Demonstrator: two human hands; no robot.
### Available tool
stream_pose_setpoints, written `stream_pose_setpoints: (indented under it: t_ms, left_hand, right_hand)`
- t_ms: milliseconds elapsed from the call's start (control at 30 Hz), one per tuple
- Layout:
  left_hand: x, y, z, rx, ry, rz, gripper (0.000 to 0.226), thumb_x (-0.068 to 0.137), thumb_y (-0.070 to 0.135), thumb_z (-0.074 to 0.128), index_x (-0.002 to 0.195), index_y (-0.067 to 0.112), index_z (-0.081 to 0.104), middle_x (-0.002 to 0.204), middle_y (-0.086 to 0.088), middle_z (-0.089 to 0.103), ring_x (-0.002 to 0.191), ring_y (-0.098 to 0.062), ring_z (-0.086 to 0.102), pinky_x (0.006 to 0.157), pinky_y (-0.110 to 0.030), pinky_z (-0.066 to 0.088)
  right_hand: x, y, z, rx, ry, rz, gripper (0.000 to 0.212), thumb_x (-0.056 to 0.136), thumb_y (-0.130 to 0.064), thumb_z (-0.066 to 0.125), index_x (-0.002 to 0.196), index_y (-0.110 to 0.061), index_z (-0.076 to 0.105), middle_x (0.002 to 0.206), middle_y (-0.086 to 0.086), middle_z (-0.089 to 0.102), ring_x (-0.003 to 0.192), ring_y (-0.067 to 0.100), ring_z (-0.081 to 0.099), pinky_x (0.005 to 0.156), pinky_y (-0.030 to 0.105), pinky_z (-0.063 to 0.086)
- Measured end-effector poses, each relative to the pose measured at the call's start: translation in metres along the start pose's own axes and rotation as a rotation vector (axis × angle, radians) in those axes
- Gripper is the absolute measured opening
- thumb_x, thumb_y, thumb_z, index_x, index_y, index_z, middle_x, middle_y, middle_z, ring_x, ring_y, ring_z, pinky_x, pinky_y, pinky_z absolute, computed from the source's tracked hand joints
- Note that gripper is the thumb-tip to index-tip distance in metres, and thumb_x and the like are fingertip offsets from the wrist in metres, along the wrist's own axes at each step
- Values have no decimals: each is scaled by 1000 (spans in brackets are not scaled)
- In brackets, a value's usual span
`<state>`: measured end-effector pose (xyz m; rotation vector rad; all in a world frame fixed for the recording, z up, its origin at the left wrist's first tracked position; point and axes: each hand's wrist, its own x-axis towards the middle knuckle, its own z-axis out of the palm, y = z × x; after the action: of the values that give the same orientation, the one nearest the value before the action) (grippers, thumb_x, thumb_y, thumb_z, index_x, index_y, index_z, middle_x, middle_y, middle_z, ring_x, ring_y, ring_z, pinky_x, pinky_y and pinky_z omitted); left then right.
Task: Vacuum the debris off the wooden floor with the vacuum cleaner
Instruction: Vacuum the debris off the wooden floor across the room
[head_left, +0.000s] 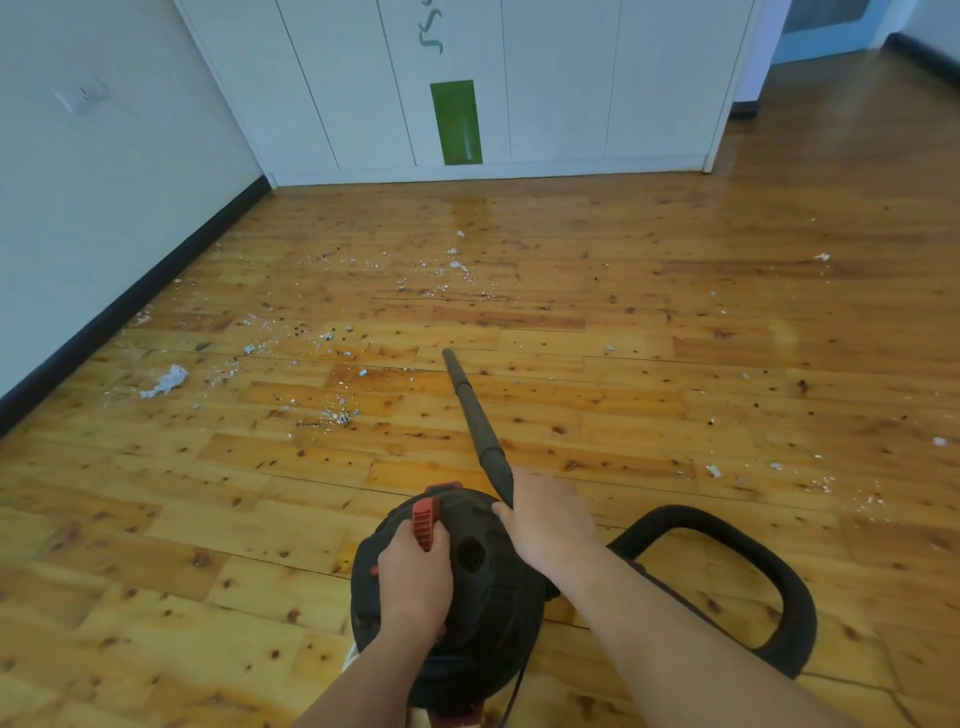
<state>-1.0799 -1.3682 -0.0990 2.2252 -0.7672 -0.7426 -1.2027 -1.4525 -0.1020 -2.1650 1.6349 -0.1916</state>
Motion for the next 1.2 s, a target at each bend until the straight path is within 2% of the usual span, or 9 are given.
stream_pose_setpoints:
  t_ms: [133, 267, 367, 467, 567, 667, 833, 1033, 1200]
  left_hand:
    - [1, 1, -1, 49, -28, 9, 24, 104, 26, 52, 84, 13, 59, 79, -5, 66, 69, -15, 63, 57, -23, 43]
    - [0, 3, -2, 135, -60, 20, 20, 104, 26, 50, 89, 14, 55, 83, -5, 65, 72, -14, 64, 56, -23, 42]
    - [-7, 5, -4, 196, -71, 22, 20, 105, 27, 46, 91, 15, 51, 83, -4, 63, 72, -15, 62, 55, -26, 42]
    - [-10, 0, -1, 224, -60, 15, 19, 106, 28, 44, 92, 15, 49, 82, -3, 61, 71, -15, 60, 56, -29, 43]
    - [-19, -8, -3, 183, -57, 1, 19, 106, 27, 45, 96, 13, 51, 84, -6, 61, 73, -19, 60, 62, -35, 47]
    - [-30, -15, -8, 143, -49, -15, 21, 105, 25, 47, 88, 13, 50, 84, -8, 60, 75, -23, 61, 71, -40, 51]
    - [-56, -24, -11, 144, -48, 19, 28, 106, 23, 47, 78, 20, 43, 81, -4, 56, 69, -14, 52, 69, -34, 43]
    - [-82, -40, -9, 170, -126, 78, 22, 105, 26, 48, 85, 16, 52, 83, -6, 64, 72, -21, 64, 64, -37, 52]
    - [-90, -42, -8, 212, -179, 163, 23, 104, 25, 49, 85, 17, 57, 81, -3, 66, 71, -17, 63, 60, -31, 47]
  right_hand:
    - [-8, 8, -7, 4, -9, 44, 49, 103, -45, 56, 145, -22, 45, 117, 0, 67, 104, 22, 67, 80, 34, 58]
    - [-28, 23, -21, 32, -27, 81, 46, 103, -45, 56, 142, -22, 47, 117, -1, 66, 104, 21, 66, 76, 31, 54]
    - [-52, 27, -34, 12, -36, 79, 48, 104, -46, 54, 144, -21, 46, 121, 0, 66, 107, 22, 67, 81, 33, 56]
    - [-73, 31, -43, -47, -45, 79, 41, 104, -47, 52, 136, -21, 51, 113, 0, 67, 102, 22, 67, 85, 37, 58]
    - [-97, 39, -57, -108, -26, 106, 35, 104, -46, 52, 130, -22, 53, 106, -1, 65, 95, 20, 65, 81, 36, 59]
    - [-118, 51, -70, -146, -23, 154, 35, 103, -46, 52, 130, -22, 55, 107, -1, 64, 91, 19, 65, 75, 32, 58]
    - [-147, 69, -73, -109, -7, 225, 38, 103, -51, 53, 129, -24, 53, 106, -3, 63, 91, 17, 66, 75, 32, 59]
    - [-181, 78, -66, -75, 25, 320, 33, 102, -49, 54, 127, -27, 53, 96, -7, 62, 83, 15, 65, 70, 32, 59]
    - [-198, 87, -68, -17, 42, 362, 32, 102, -48, 56, 125, -26, 55, 96, -8, 60, 85, 13, 63, 69, 28, 54]
